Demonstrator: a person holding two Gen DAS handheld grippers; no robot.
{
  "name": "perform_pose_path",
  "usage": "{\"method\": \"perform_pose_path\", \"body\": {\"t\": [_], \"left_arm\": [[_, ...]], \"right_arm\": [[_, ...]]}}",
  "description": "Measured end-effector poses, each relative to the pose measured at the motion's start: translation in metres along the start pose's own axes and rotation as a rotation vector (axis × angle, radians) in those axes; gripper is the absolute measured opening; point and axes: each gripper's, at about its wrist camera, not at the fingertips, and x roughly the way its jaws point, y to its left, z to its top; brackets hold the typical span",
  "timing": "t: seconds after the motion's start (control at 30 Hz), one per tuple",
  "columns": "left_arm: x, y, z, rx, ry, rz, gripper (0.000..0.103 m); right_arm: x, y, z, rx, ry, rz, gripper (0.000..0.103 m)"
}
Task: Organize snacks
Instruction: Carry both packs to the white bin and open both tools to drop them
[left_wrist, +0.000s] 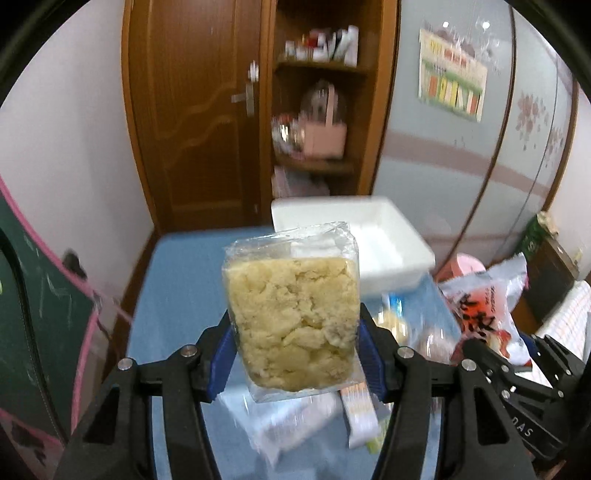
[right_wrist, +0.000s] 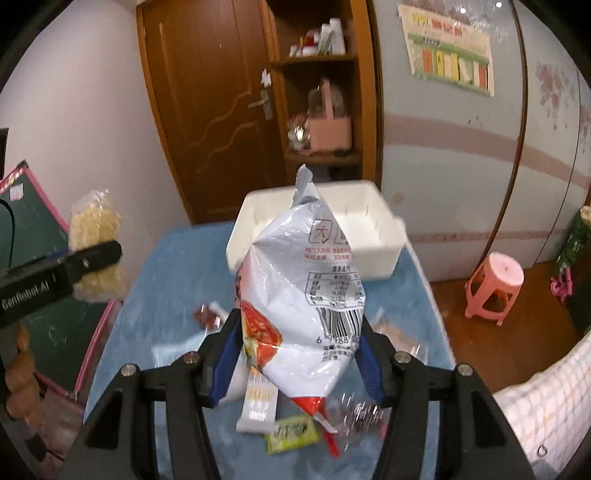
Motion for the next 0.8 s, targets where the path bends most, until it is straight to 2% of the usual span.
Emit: {"method": "perform_pose_path", "body": {"t": [0.1,0.23,0.37,0.5,0.6,0.73,0.8], "left_arm": [[0.003,-0.004,0.040,0.014,-0.077,0.027,0.057],[0.018,-0.013,0.084,0.024,-0.124,0.051,0.057],[0.049,-0.027,0.121,0.038,-0.153,0.068,0.057],[0.097,-0.042,0.138,0.048,-0.091,0.059,0.057],[0.138,-0.049,0.139,0.046,-0.038,0.053,0.057],[0.191,-0.057,0.132,0.062,0.028,0.078,0.058],[0.218,-0.061,0.130,0.089,0.071,0.081,0.059]], "right_arm": [[0.000,-0.008,0.029,0.004,-0.038,-0.014,0.057],[0.006,-0.022,0.069,0.017,-0.104,-0.031,0.057],[0.034,-0.039,0.101,0.063,-0.101,-0.029,0.058],[0.078,-0.056,0.124,0.129,-0.067,-0.024,0.058],[0.110,-0.065,0.136,0.164,-0.035,-0.025,0.058],[0.161,-0.066,0.146,0.144,0.024,-0.055,0.060],[0.182,-0.067,0.148,0.147,0.055,-0.035,0.061]]}}
